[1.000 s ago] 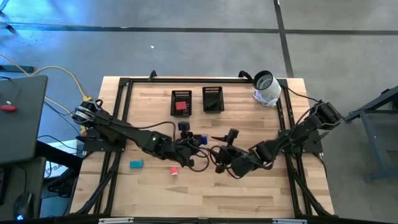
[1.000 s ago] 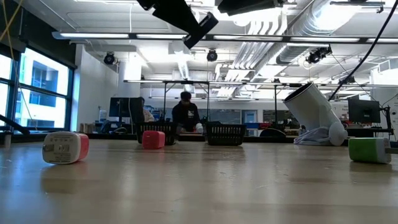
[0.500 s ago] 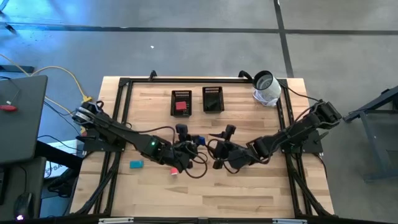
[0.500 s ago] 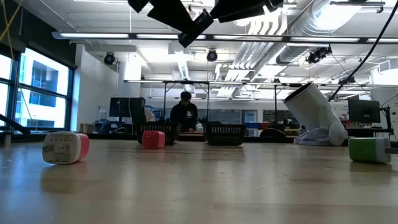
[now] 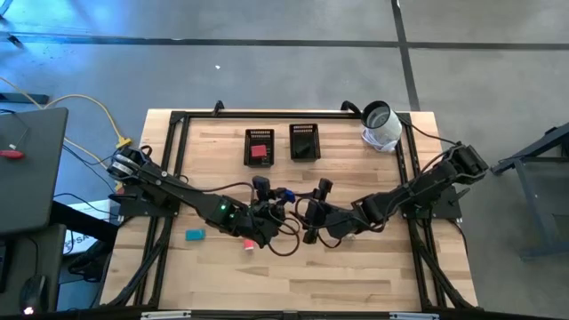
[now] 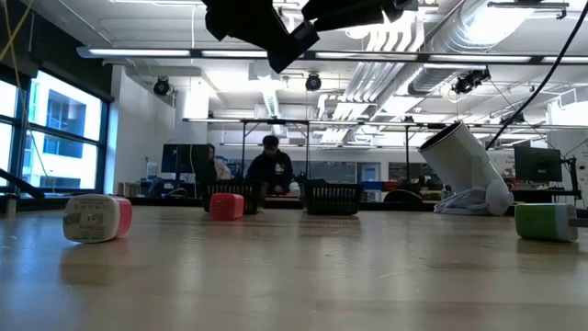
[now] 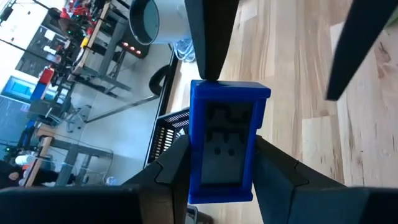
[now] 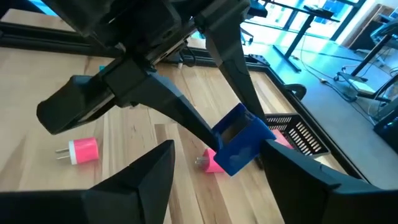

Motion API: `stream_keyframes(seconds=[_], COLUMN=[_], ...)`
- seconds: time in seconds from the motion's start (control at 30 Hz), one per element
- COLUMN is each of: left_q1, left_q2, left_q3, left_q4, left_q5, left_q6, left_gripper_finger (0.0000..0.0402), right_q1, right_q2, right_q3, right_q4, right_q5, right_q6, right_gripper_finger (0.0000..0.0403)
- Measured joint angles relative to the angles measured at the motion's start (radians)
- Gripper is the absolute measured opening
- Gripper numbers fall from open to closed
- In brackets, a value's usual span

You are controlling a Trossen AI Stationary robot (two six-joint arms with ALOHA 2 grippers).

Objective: Pick & Place Office items
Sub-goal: Put the blue digital clock into the right black bin

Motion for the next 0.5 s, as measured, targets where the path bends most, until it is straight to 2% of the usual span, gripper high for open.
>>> stream_keyframes(seconds=[0.3,0.5], left_q1=[-0.006,-0.035], left_q2=[0.0,0.0], left_q3=[0.0,0.001], left_q4=[0.005,0.025], left_q5=[-0.019,-0.066], left_q6=[0.01,0.036], left_gripper_finger=[0.0122,0.0122], right_q1=[-0.024,-0.049], right_q2=[0.0,0.0], right_q3=[0.0,0.0], right_q4=[-0.001,-0.021], right_q5=[-0.002,-0.005], right_q6=[0.018,0.027], right_gripper_finger=[0.0227,0.0227])
